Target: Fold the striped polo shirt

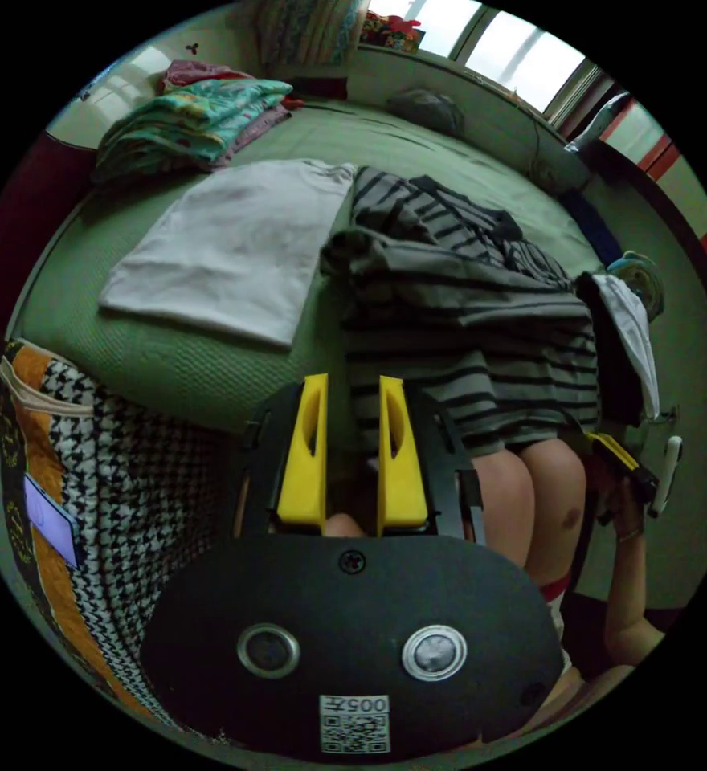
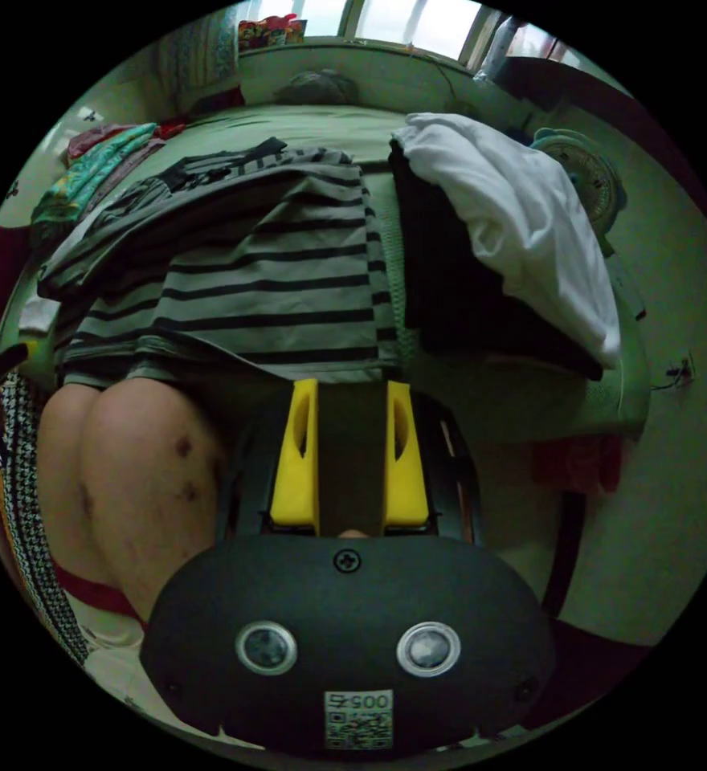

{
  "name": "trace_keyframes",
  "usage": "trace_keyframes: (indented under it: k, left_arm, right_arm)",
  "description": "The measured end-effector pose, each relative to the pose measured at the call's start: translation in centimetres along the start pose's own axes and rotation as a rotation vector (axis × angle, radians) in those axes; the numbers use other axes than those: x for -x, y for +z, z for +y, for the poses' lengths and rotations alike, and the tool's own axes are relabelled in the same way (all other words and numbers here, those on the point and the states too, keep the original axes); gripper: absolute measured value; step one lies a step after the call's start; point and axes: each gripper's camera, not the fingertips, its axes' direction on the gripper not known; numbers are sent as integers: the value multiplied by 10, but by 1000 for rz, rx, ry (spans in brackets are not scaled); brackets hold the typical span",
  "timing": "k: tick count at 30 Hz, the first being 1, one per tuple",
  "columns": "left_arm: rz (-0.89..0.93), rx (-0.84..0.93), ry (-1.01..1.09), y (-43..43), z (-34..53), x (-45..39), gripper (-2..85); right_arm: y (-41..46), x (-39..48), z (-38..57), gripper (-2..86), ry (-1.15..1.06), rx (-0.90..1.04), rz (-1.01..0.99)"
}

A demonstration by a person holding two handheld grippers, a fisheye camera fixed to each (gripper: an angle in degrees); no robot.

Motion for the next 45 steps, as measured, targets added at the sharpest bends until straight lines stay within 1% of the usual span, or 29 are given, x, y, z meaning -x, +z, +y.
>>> trace_keyframes:
  k: [11,16,20,22,26,27,28,29,31,34,36,39,43,45]
  left_arm:
    - [4,101,-9,54,7,-3,122]
    - [-48,114,6,63,7,-9,114]
    - [-97,111,35,62,9,-13,81]
    - [-59,92,30,59,12,-9,29]
    - [-63,85,42,56,12,-6,15]
    - [-84,67,44,50,12,-6,13]
    - [-99,30,42,41,13,-5,11]
    - [-98,14,45,36,13,-5,11]
    - [-85,-57,36,15,13,1,8]
    - [-53,-134,13,-10,13,11,6]
    - [-50,-154,7,-19,14,15,5]
    - [-60,-130,18,-17,18,16,5]
    - [-105,-36,31,13,28,13,6]
    - [-106,-12,18,25,34,14,6]
  right_arm:
    - [-5,-25,6,120,54,-42,-10]
    - [1,-35,6,112,76,-31,-6]
    - [9,-40,2,100,80,-30,1]
    - [18,-43,-2,90,100,-2,-12]
    - [17,-43,-6,61,81,14,3]
    - [15,-42,-5,42,74,1,-2]
    - [10,-40,-4,3,47,-21,-27]
    - [5,-39,-4,-4,37,-35,-21]
    - [-4,-40,-4,-10,43,-76,3]
    - [-17,-48,-4,-12,73,-140,-31]
    - [-18,-51,-3,-13,85,-145,-46]
    - [-11,-51,0,-12,91,-120,-58]
    - [19,-41,10,-11,45,-24,-2]
    - [17,-40,17,-7,40,-69,6]
